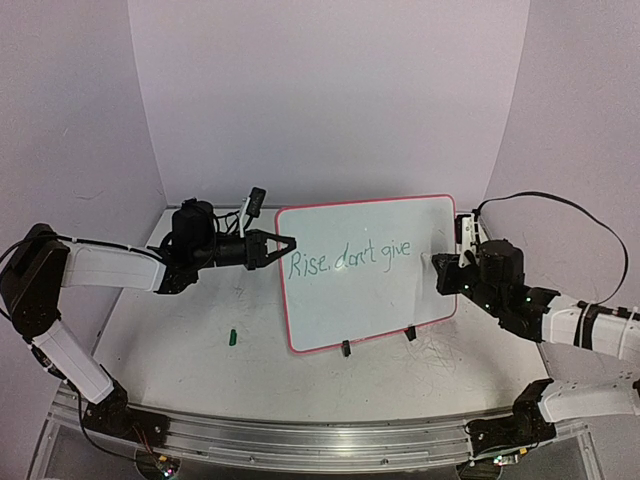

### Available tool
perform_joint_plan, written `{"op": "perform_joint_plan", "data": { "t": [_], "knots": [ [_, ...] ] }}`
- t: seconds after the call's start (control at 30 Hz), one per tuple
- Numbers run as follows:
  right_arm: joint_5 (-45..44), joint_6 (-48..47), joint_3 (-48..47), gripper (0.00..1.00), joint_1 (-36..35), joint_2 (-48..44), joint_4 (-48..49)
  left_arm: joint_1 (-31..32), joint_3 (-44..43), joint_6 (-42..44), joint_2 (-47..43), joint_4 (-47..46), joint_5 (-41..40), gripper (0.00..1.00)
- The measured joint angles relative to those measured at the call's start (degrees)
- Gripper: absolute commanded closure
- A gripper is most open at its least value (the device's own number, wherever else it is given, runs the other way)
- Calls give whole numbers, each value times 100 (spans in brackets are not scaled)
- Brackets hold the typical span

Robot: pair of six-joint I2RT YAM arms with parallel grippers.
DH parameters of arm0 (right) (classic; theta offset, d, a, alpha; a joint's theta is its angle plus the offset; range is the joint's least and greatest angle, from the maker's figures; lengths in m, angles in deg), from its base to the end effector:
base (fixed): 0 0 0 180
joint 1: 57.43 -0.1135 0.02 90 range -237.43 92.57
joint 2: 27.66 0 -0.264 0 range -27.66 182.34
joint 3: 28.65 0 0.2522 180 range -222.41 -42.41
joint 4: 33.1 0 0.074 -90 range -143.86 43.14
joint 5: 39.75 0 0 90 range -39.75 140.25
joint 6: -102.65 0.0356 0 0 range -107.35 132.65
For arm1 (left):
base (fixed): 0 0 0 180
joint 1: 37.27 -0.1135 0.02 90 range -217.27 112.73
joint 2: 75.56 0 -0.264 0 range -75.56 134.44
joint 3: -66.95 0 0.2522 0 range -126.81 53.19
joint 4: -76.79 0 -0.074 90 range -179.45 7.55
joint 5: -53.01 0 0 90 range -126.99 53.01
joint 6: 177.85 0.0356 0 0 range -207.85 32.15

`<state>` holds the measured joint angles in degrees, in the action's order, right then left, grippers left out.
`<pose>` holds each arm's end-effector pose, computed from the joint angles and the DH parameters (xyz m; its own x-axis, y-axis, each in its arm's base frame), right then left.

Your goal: Write a sentence on the whiteboard

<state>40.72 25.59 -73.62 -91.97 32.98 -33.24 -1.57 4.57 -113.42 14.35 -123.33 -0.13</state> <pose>0.1997 0.1303 0.2457 -0.3146 0.0516 -0.9478 -0.3668 0.9144 0.1715 0.2676 -0.2186 0.2477 -0.5045 -0.0627 -0.8611 0.8117 0.3055 -0.4978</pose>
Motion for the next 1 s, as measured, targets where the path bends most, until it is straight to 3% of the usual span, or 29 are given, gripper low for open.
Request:
{"op": "perform_joint_plan", "data": {
  "t": [1.0],
  "knots": [
    [415,-109,-41,100,240,218,286,0,0,3,0,6,0,100]
  ]
}}
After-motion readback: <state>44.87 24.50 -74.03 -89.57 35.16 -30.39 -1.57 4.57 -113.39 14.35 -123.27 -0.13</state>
